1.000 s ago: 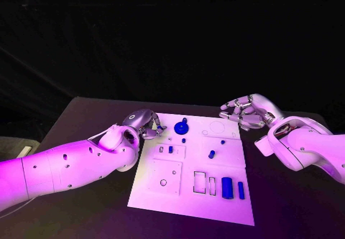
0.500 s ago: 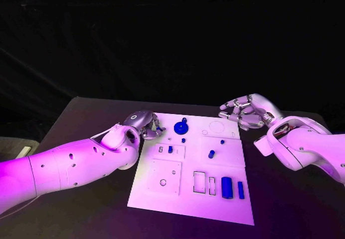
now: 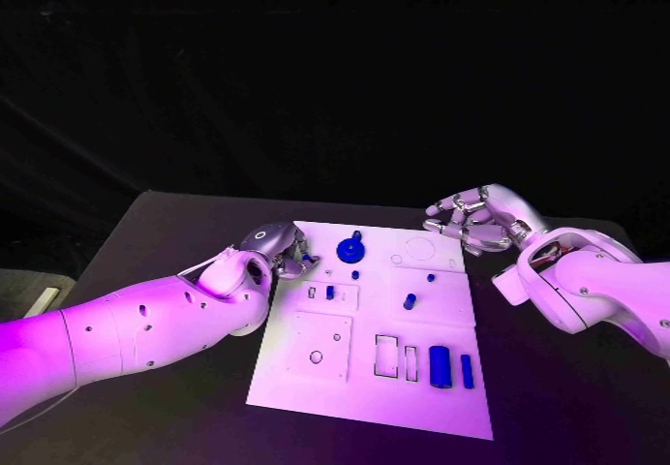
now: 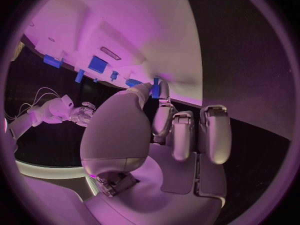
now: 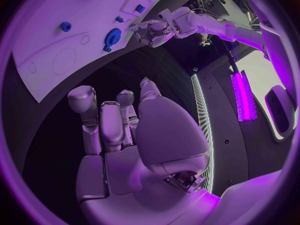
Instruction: Assemble the parts on the task board
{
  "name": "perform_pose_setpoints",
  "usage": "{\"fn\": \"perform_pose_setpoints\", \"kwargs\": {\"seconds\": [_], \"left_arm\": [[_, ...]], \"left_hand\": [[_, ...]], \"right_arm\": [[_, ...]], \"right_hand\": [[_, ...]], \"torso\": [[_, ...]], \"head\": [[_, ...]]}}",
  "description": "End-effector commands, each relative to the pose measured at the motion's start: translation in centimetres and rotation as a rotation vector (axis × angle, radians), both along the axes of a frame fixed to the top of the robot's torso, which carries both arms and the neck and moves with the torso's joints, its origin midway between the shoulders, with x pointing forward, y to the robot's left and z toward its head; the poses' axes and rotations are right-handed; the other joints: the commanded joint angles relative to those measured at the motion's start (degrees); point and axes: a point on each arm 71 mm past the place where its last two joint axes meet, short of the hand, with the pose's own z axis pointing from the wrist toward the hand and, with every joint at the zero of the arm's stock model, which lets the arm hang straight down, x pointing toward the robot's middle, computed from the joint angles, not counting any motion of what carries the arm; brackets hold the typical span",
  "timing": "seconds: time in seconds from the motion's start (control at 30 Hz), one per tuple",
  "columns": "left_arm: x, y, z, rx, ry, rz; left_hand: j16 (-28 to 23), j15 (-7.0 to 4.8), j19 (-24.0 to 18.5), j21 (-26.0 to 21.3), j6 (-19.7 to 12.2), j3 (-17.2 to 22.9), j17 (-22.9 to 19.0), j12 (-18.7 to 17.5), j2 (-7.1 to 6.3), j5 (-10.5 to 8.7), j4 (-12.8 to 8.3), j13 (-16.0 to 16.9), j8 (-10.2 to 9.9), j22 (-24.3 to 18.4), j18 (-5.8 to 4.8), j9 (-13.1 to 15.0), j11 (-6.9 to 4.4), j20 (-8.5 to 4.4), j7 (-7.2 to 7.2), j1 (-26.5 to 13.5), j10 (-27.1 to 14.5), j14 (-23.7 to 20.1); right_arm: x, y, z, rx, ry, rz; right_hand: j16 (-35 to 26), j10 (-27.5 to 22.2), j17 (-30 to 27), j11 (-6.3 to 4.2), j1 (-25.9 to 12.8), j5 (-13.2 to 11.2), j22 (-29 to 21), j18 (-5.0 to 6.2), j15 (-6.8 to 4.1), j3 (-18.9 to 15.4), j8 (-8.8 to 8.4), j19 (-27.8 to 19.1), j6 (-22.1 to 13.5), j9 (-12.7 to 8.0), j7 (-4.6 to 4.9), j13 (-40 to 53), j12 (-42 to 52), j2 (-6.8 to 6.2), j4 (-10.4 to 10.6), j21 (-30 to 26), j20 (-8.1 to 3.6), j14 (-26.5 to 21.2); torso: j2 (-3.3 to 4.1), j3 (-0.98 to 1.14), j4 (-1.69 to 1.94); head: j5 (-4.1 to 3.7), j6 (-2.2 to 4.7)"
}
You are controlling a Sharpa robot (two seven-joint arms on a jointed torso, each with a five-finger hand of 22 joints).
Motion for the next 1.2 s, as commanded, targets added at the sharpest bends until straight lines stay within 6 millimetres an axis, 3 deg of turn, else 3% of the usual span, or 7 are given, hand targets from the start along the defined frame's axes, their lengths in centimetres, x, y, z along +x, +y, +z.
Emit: {"fn": "perform_pose_setpoints", "kwargs": {"seconds": [0.03, 1.2], "left_arm": [[-0.04, -0.13, -0.11, 0.010, 0.005, 0.000], [-0.10, 0.16, -0.44, 0.029, 0.037, 0.030]], "left_hand": [[0.38, 0.31, 3.07, -0.27, -0.39, -0.42, 15.07, -0.28, -0.49, 0.06, 0.11, -0.24, 0.09, 10.25, -0.81, -0.11, 0.03, 0.10, 0.06, -0.53, -0.41, 5.94], [0.38, 0.40, 2.82, -0.65, -0.36, -4.76, 15.07, -1.70, -2.24, 0.05, 0.21, -2.12, -0.37, 9.87, -0.69, -1.11, 0.22, 0.15, 0.30, -3.28, -1.70, 5.94]], "right_arm": [[-0.09, 0.12, 0.00, -0.002, -0.004, 0.014], [-0.11, 0.05, 0.04, 0.001, -0.009, 0.012]], "right_hand": [[-0.11, -0.37, -0.05, 0.15, -0.25, 0.32, -0.05, 0.30, 0.01, -0.27, 0.27, 0.27, -0.56, 0.06, -0.01, -0.05, 0.24, 0.36, -0.10, -0.34, -0.12, -0.02], [-0.26, -0.51, -0.19, 0.16, -0.24, 0.32, -0.22, 0.36, 0.01, -0.32, 0.26, 0.15, -0.60, 0.05, 0.00, -0.22, 0.13, 0.37, -0.12, -0.64, -0.12, -0.06]], "torso": [[0.01, 0.02, 0.01], [0.01, 0.01, 0.01]], "head": [[-0.03, 0.03], [-0.05, -0.10]]}}
